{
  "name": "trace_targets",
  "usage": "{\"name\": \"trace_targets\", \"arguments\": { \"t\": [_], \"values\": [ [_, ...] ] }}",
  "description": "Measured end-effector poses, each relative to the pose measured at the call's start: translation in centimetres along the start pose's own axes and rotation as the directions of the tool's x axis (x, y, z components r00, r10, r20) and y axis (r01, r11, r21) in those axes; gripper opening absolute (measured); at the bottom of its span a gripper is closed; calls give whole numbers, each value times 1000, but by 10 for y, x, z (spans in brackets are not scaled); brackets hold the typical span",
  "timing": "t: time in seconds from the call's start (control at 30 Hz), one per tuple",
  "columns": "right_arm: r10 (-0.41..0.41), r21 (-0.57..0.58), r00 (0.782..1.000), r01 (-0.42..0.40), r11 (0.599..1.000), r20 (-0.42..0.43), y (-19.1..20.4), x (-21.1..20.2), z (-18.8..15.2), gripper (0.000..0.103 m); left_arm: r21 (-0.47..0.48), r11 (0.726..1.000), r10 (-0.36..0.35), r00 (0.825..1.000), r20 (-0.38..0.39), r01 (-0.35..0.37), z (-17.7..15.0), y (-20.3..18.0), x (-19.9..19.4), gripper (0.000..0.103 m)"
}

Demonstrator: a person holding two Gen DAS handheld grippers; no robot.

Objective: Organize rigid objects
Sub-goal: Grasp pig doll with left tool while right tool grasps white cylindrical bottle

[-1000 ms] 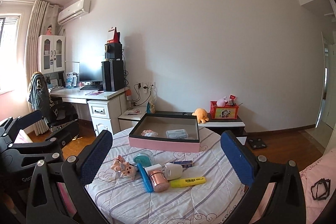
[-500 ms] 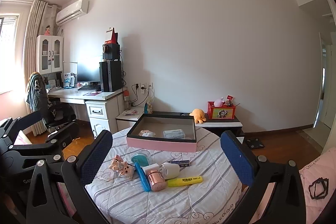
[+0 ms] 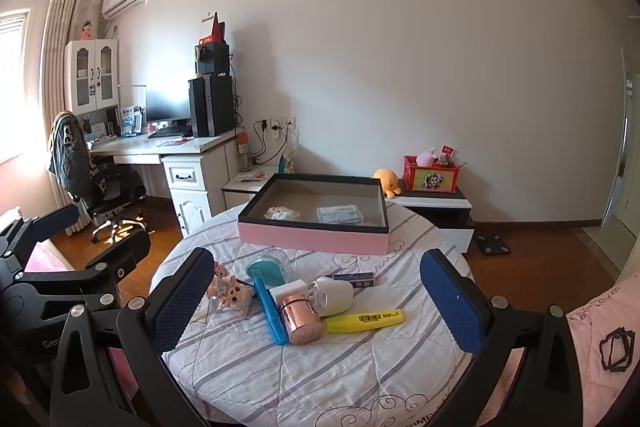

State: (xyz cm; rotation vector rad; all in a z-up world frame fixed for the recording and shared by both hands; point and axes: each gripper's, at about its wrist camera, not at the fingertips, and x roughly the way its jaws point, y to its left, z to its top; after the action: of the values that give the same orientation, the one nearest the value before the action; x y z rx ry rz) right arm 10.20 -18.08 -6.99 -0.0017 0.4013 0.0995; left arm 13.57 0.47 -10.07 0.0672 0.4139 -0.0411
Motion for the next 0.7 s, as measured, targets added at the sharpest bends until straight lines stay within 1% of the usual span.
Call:
{"name": "trace_targets", "arguments": {
  "t": [0.07, 0.13, 0.2, 0.33, 0.47, 0.6, 0.67, 0.7],
  "values": [
    [7, -4, 999, -7, 1000, -38, 0, 16, -8, 103, 5, 1000, -3, 999, -39, 3, -10, 2, 15, 103],
    [8, -11, 997, -9, 1000, -82, 0, 34, -17, 103, 6, 1000, -9, 996, -94, 10, -21, 5, 33, 103],
    [10, -9, 991, -12, 1000, -135, -3, 54, -27, 103, 4, 1000, -12, 990, -143, 13, -31, 7, 50, 103],
    [9, 2, 978, -9, 1000, -206, -7, 82, -44, 103, -14, 1000, -8, 975, -222, 5, -45, 12, 80, 103],
    [4, 17, 967, 0, 1000, -255, -16, 105, -53, 103, -37, 999, -23, 960, -280, 14, -53, 14, 106, 103],
    [0, 29, 957, 9, 1000, -290, -26, 125, -58, 103, -33, 999, -40, 941, -335, 31, -61, 7, 132, 103],
    [-2, 36, 953, 13, 999, -302, -31, 134, -61, 103, -32, 999, -41, 936, -349, 32, -63, 3, 143, 103],
    [-4, 39, 952, 17, 999, -307, -34, 138, -62, 103, -29, 999, -37, 936, -349, 29, -64, 1, 148, 103]
  ]
}}
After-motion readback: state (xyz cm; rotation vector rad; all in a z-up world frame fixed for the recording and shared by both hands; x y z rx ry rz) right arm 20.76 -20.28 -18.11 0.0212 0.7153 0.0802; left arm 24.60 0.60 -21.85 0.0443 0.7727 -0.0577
